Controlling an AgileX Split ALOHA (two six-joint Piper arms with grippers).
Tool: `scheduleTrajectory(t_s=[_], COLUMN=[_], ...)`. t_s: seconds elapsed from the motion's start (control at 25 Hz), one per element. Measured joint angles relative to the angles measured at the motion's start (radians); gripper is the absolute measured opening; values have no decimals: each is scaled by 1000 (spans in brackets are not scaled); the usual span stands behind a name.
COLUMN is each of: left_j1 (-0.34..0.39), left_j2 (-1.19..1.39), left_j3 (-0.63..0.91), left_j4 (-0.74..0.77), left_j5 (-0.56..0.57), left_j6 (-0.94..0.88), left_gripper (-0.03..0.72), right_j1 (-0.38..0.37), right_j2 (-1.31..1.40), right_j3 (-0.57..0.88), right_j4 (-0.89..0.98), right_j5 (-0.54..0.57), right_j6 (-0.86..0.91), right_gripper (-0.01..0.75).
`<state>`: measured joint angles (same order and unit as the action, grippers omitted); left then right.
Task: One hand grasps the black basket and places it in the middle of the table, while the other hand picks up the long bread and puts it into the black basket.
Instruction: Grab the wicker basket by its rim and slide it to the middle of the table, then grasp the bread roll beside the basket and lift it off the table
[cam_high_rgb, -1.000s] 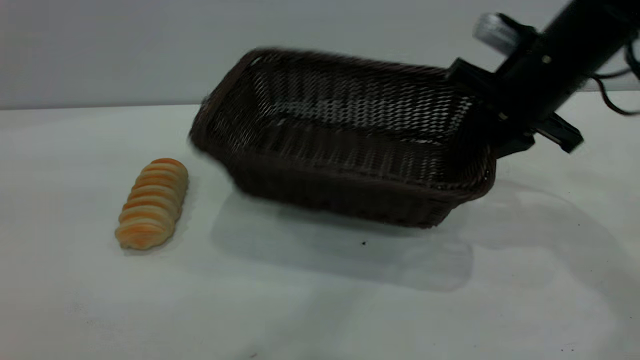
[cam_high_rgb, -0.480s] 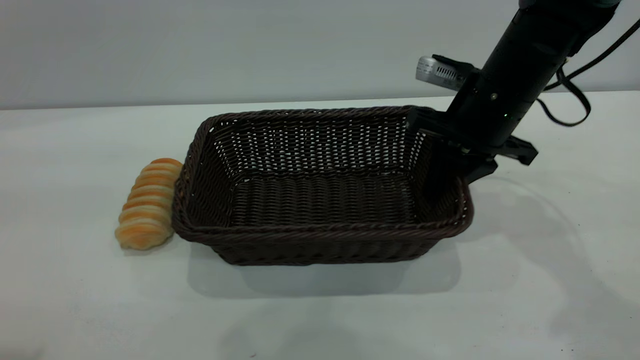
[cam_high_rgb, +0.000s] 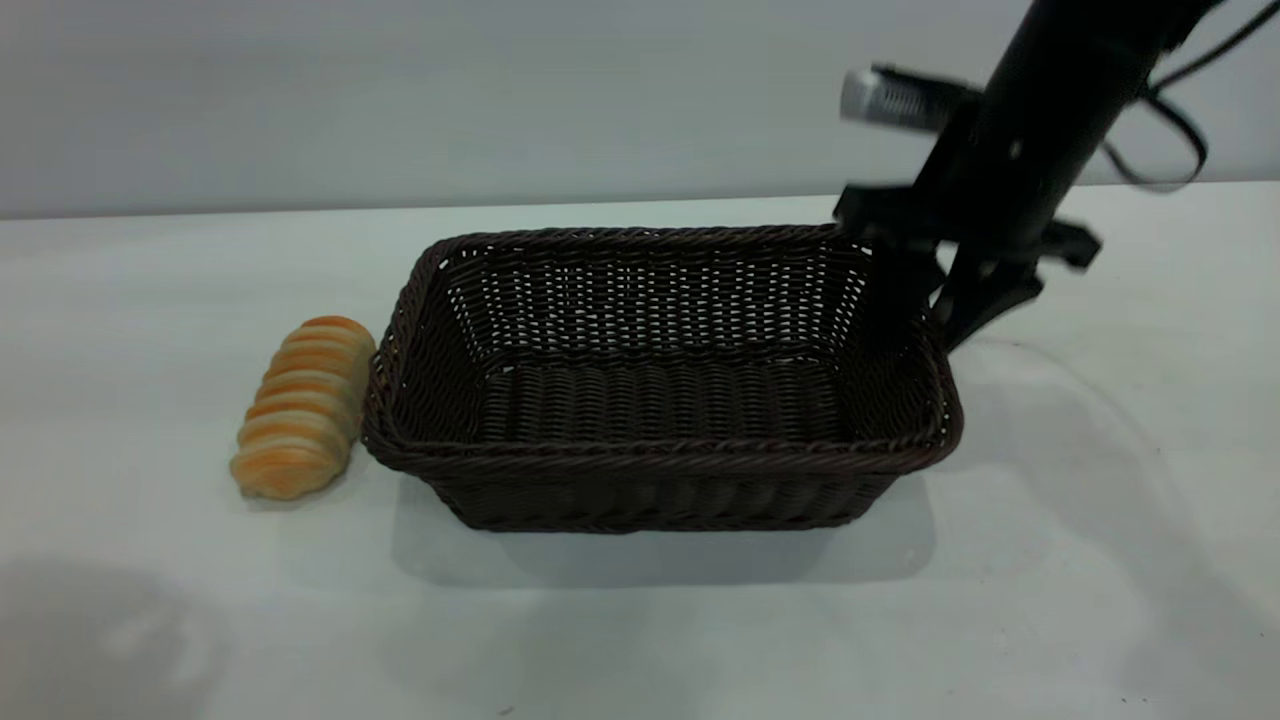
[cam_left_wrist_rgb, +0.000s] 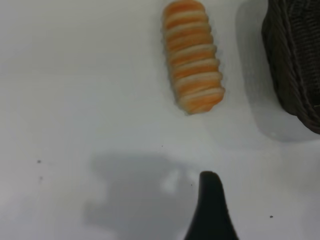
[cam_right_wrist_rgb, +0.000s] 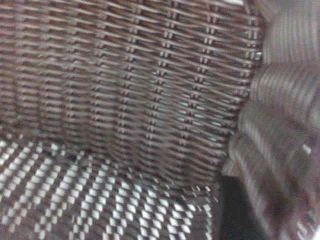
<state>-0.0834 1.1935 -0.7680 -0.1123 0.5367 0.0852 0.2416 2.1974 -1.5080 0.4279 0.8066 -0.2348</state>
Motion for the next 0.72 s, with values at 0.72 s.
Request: scheduleTrajectory(t_s=[0.72], left_j1=[-1], left_j2=[649], left_j3=[-241], left_j4=[13], left_j5=[-175], left_j6=[4], left_gripper=[590], right_j1=[73], right_j2=[-913], right_j3=[308], right_j4=[-127], right_j5=[291], right_j6=[-27], right_gripper=[483])
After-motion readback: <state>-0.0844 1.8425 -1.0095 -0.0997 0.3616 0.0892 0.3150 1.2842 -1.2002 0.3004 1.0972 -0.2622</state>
